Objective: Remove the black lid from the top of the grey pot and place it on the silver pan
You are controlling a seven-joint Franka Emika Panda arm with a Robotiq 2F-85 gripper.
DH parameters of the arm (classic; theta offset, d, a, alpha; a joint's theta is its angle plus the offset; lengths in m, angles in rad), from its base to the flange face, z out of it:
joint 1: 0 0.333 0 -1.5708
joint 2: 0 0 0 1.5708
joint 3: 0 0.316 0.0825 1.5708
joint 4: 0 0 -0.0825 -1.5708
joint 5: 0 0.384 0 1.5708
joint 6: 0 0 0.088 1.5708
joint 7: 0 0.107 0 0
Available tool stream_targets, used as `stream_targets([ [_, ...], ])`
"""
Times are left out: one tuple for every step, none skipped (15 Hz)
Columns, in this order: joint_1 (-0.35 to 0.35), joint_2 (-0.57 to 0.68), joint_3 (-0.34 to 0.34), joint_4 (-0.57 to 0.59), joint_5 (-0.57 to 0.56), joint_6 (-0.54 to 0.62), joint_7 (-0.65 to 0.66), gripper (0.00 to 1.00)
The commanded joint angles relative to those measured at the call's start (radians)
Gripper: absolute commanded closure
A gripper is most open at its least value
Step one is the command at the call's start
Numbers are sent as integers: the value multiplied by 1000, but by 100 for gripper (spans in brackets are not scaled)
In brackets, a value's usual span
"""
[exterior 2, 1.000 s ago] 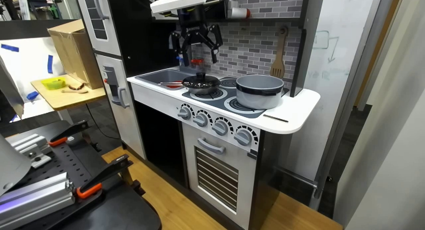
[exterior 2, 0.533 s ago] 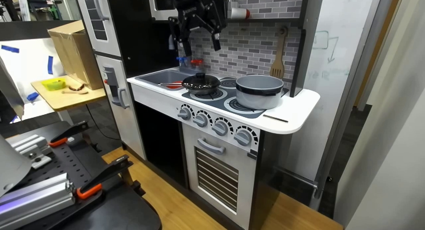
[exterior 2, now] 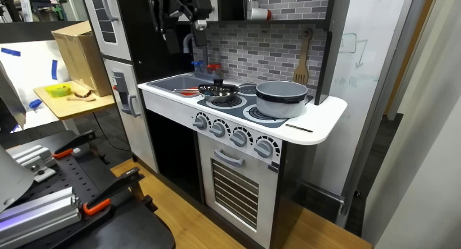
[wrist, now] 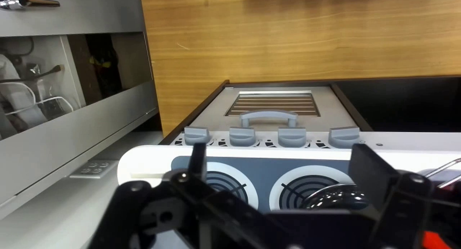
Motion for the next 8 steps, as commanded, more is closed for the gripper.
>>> stream_targets([
  [-4,-10,5,-4,4,-3,0,0],
  [-4,-11,6,-6,4,-3,2,0],
  [-4,-10,6,-6,4,-3,3,0],
  [-4,-9,6,-6,4,-3,5,0],
  [-4,-9,6,-6,4,-3,5,0],
  [-4,-9,6,-6,4,-3,6,0],
  [-4,-9,6,-6,4,-3,6,0],
  [-4,-9,6,-6,4,-3,6,0],
])
